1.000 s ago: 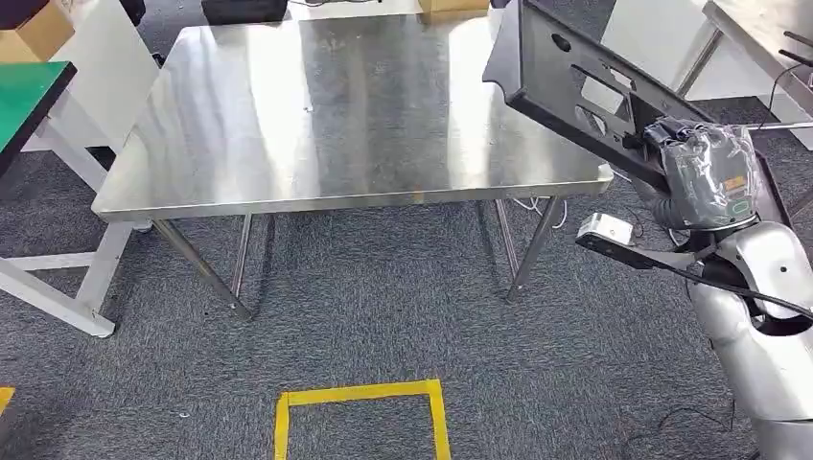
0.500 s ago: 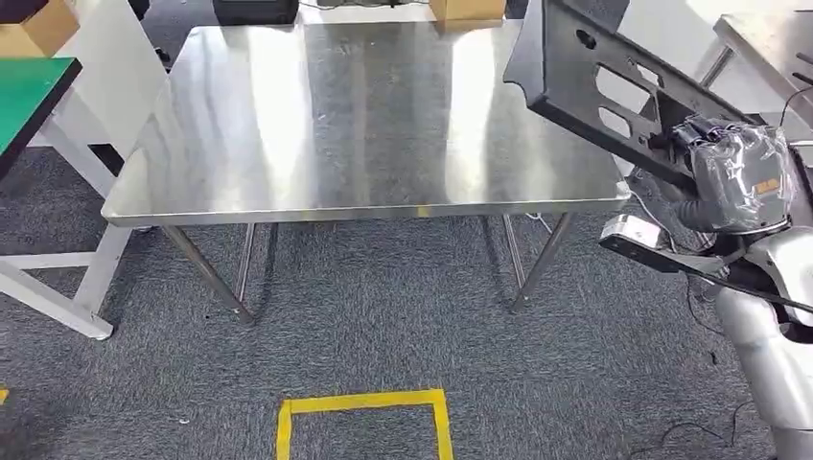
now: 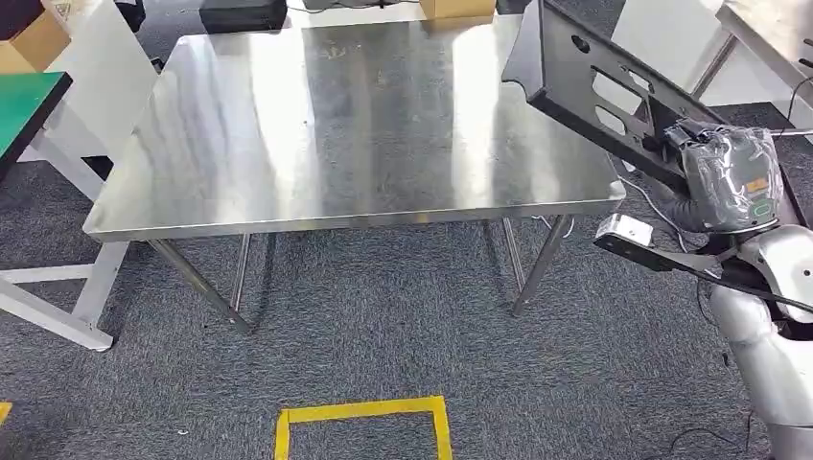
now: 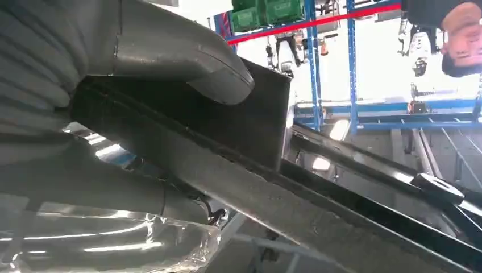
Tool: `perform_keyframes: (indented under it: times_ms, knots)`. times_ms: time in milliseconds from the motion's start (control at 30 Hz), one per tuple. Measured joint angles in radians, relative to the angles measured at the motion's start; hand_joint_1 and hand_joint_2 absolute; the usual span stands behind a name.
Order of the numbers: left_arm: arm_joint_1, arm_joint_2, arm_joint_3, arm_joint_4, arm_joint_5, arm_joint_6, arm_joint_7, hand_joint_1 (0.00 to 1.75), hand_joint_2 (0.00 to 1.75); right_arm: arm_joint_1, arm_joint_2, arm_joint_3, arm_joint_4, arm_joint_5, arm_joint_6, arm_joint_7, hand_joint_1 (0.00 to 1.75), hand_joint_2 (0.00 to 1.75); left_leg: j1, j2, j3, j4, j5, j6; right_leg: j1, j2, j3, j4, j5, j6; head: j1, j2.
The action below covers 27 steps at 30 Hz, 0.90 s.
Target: Take the parts from the cabinet and place them on the table.
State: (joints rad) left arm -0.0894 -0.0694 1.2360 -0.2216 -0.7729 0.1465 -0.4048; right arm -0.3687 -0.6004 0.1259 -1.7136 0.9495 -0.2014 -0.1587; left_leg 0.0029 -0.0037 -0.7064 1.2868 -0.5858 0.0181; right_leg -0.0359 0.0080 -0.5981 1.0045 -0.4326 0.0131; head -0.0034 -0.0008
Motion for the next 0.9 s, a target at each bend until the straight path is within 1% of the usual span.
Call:
perform_keyframes:
  times_ms: [33, 67, 100, 133, 167, 200, 233, 267, 300, 333, 367, 400, 433, 467, 500, 533, 567, 600, 633, 667, 700, 733, 767, 800, 833, 867, 900]
  knots:
    - [0.000, -0.001, 0.000, 0.000, -0.001, 0.000, 0.000, 0.00, 1.75, 0.005, 0.000, 0.000, 0.000, 0.000, 0.000, 0.000, 1.75, 1.75, 0.001, 0.000, -0.039, 0.055, -0.007, 0.001, 0.003, 0.000, 0.003, 0.000, -0.003, -0.004, 0.000, 0.000]
    - [0.000, -0.001, 0.000, 0.000, -0.001, 0.000, 0.000, 0.00, 1.75, 0.010, 0.000, 0.000, 0.000, 0.000, 0.000, 0.000, 1.75, 1.75, 0.001, 0.000, -0.053, 0.058, 0.011, 0.004, 0.006, 0.001, 0.007, 0.000, -0.006, -0.006, 0.000, 0.000]
    - [0.000, -0.001, 0.000, 0.000, -0.002, 0.000, 0.001, 0.00, 1.75, 0.012, 0.000, 0.000, 0.000, 0.000, 0.000, 0.000, 1.75, 1.75, -0.001, 0.000, -0.046, 0.020, 0.050, 0.012, 0.011, 0.003, 0.014, 0.000, -0.010, -0.007, 0.000, 0.000]
    - [0.000, -0.001, 0.000, 0.000, -0.002, 0.000, 0.001, 0.00, 1.75, 0.012, 0.000, -0.001, 0.000, 0.000, -0.001, 0.000, 1.75, 1.75, -0.004, -0.001, -0.017, -0.053, 0.106, 0.025, 0.015, 0.003, 0.022, -0.001, -0.014, -0.009, 0.000, 0.000]
    - [0.000, -0.001, 0.000, 0.000, -0.001, 0.002, 0.001, 0.00, 1.75, 0.010, 0.000, -0.002, -0.001, 0.000, -0.001, 0.000, 1.75, 1.75, -0.012, -0.001, 0.022, -0.146, 0.161, 0.045, 0.021, 0.004, 0.030, -0.003, -0.018, -0.009, 0.000, 0.000]
    - [0.000, 0.003, 0.000, -0.001, -0.001, 0.004, 0.001, 0.00, 1.75, 0.011, 0.001, -0.005, 0.000, 0.000, -0.001, 0.000, 1.75, 1.75, -0.026, -0.004, 0.057, -0.229, 0.200, 0.076, 0.011, 0.005, 0.034, -0.007, -0.021, -0.011, 0.001, 0.000]
    - [0.000, 0.006, 0.000, 0.000, -0.002, 0.005, 0.003, 0.00, 1.75, 0.006, 0.002, -0.004, 0.000, 0.001, -0.002, 0.000, 1.75, 1.75, -0.032, 0.003, 0.071, -0.251, 0.186, 0.091, 0.032, 0.007, 0.036, -0.004, -0.026, -0.005, 0.006, 0.000]
    - [-0.001, 0.009, 0.000, -0.002, -0.001, 0.007, 0.002, 0.00, 1.75, 0.005, 0.004, -0.005, 0.001, 0.002, -0.002, 0.000, 1.75, 1.75, -0.034, 0.008, 0.071, -0.256, 0.180, 0.087, 0.020, 0.007, 0.035, -0.007, -0.027, -0.003, 0.004, 0.000]
    - [-0.001, 0.009, 0.000, -0.002, 0.000, 0.009, 0.003, 0.00, 1.75, 0.006, 0.005, -0.005, 0.003, 0.003, -0.002, 0.000, 1.75, 1.75, -0.037, 0.007, 0.071, -0.258, 0.178, 0.090, 0.020, 0.006, 0.036, -0.010, -0.028, 0.000, 0.004, 0.000]
    - [-0.001, 0.010, 0.000, -0.002, 0.000, 0.010, 0.002, 0.00, 1.75, 0.006, 0.005, -0.004, 0.003, 0.003, -0.002, -0.002, 1.75, 1.75, -0.040, 0.007, 0.074, -0.263, 0.178, 0.092, 0.017, 0.006, 0.038, -0.014, -0.027, 0.002, 0.003, 0.000]
    - [-0.001, 0.010, 0.000, -0.002, 0.000, 0.009, 0.003, 0.00, 1.75, 0.007, 0.000, -0.006, 0.001, 0.002, -0.004, -0.003, 1.75, 1.75, -0.030, 0.007, 0.107, -0.307, 0.191, 0.099, 0.033, 0.005, 0.039, -0.022, -0.029, 0.007, 0.002, 0.000]
    - [0.000, 0.007, 0.000, -0.001, 0.000, 0.010, 0.002, 0.00, 1.75, 0.012, -0.001, -0.011, 0.003, 0.001, -0.005, -0.003, 1.75, 1.75, -0.029, 0.006, 0.127, -0.335, 0.204, 0.090, 0.026, -0.002, 0.034, 0.003, -0.036, 0.006, 0.006, 0.000]
    - [-0.001, 0.006, 0.000, -0.001, -0.001, 0.009, 0.003, 0.00, 1.75, 0.008, -0.005, -0.014, 0.003, 0.000, -0.008, -0.003, 1.75, 1.75, -0.027, 0.006, 0.137, -0.346, 0.206, 0.094, 0.027, -0.001, 0.009, 0.053, -0.058, 0.001, 0.006, 0.000]
    - [-0.001, 0.006, 0.000, -0.001, -0.001, 0.009, 0.003, 0.00, 1.75, 0.008, -0.006, -0.017, 0.003, 0.000, -0.011, -0.003, 1.75, 1.75, -0.026, 0.006, 0.138, -0.347, 0.208, 0.095, 0.024, -0.001, -0.024, 0.112, -0.079, -0.001, 0.007, 0.000]
    - [-0.001, 0.005, 0.000, -0.001, -0.001, 0.009, 0.004, 0.00, 1.75, 0.014, -0.008, -0.019, 0.003, 0.000, -0.012, -0.003, 1.75, 1.75, -0.025, 0.006, 0.140, -0.346, 0.203, 0.092, 0.021, -0.001, -0.084, 0.212, -0.111, 0.000, 0.008, 0.000]
    - [-0.001, 0.001, 0.000, -0.001, -0.002, 0.009, 0.004, 0.00, 1.75, 0.023, -0.008, -0.019, 0.003, 0.000, -0.013, -0.003, 1.75, 1.75, -0.025, 0.004, 0.141, -0.346, 0.199, 0.090, 0.015, -0.001, -0.128, 0.276, -0.125, 0.007, 0.006, 0.000]
    - [-0.001, -0.001, 0.000, -0.001, -0.002, 0.009, 0.004, 0.00, 1.75, 0.031, -0.008, -0.019, 0.003, 0.000, -0.013, -0.003, 1.75, 1.75, -0.024, 0.003, 0.142, -0.344, 0.195, 0.086, 0.010, -0.002, -0.148, 0.290, -0.117, 0.017, 0.007, 0.000]
    - [-0.001, -0.002, 0.000, 0.000, -0.002, 0.009, 0.004, 0.00, 1.75, 0.036, -0.008, -0.020, 0.003, 0.000, -0.013, -0.003, 1.75, 1.75, -0.021, 0.002, 0.144, -0.341, 0.189, 0.080, 0.002, -0.003, -0.139, 0.252, -0.089, 0.033, 0.007, 0.000]
    - [-0.001, -0.004, 0.000, 0.000, -0.002, 0.009, 0.004, 0.00, 1.75, 0.037, -0.009, -0.022, 0.003, 0.000, -0.013, -0.003, 1.75, 1.75, -0.018, 0.001, 0.146, -0.333, 0.182, 0.071, -0.005, -0.005, -0.111, 0.178, -0.050, 0.050, 0.006, 0.000]
    - [-0.001, -0.005, 0.000, 0.000, -0.003, 0.009, 0.004, 0.00, 1.75, 0.037, -0.011, -0.024, 0.003, 0.000, -0.014, -0.003, 1.75, 1.75, -0.012, 0.001, 0.145, -0.317, 0.169, 0.059, -0.014, -0.010, -0.066, 0.081, -0.007, 0.069, 0.007, 0.000]
    - [-0.001, -0.005, 0.000, 0.000, -0.004, 0.009, 0.004, 0.00, 1.75, 0.038, -0.012, -0.026, 0.003, 0.000, -0.014, -0.003, 1.75, 1.75, -0.011, 0.001, 0.140, -0.295, 0.154, 0.047, -0.022, -0.017, -0.030, 0.007, 0.019, 0.082, 0.009, 0.000]
    - [-0.001, 0.002, 0.000, -0.002, -0.004, 0.009, 0.005, 0.00, 1.75, 0.037, -0.012, -0.027, 0.004, 0.000, -0.015, -0.003, 1.75, 1.75, -0.019, 0.000, 0.129, -0.271, 0.132, 0.037, -0.012, -0.019, -0.019, 0.007, 0.013, 0.071, 0.014, 0.000]
    - [-0.001, -0.001, 0.000, 0.000, -0.005, 0.009, 0.005, 0.00, 1.75, 0.047, -0.015, -0.030, 0.003, -0.001, -0.017, -0.003, 1.75, 1.75, -0.014, 0.000, 0.130, -0.265, 0.123, 0.034, -0.012, -0.011, -0.020, 0.010, 0.010, 0.042, 0.008, 0.000]
    - [-0.001, -0.001, 0.000, 0.000, -0.005, 0.009, 0.005, 0.00, 1.75, 0.055, -0.017, -0.032, 0.003, 0.000, -0.017, -0.003, 1.75, 1.75, -0.015, 0.001, 0.133, -0.267, 0.122, 0.034, -0.006, -0.011, -0.019, 0.011, 0.006, 0.034, 0.006, 0.000]
    - [0.000, -0.001, 0.000, 0.000, -0.005, 0.009, 0.005, 0.00, 1.75, 0.058, -0.017, -0.035, 0.003, 0.000, -0.017, -0.003, 1.75, 1.75, -0.011, 0.001, 0.133, -0.265, 0.120, 0.034, -0.005, -0.010, -0.020, 0.012, 0.005, 0.027, 0.006, 0.000]
    - [-0.001, -0.001, 0.000, 0.000, -0.006, 0.009, 0.005, 0.00, 1.75, 0.059, -0.017, -0.037, 0.003, 0.000, -0.017, -0.003, 1.75, 1.75, -0.005, 0.002, 0.132, -0.259, 0.115, 0.029, -0.017, -0.006, -0.017, 0.012, 0.004, 0.020, 0.006, 0.000]
    - [0.000, 0.001, 0.000, 0.000, -0.006, 0.009, 0.005, 0.00, 1.75, 0.060, -0.019, -0.040, 0.002, 0.000, -0.018, -0.003, 1.75, 1.75, -0.002, 0.002, 0.131, -0.243, 0.103, 0.022, -0.012, -0.004, -0.013, 0.011, 0.002, 0.016, 0.005, 0.000]
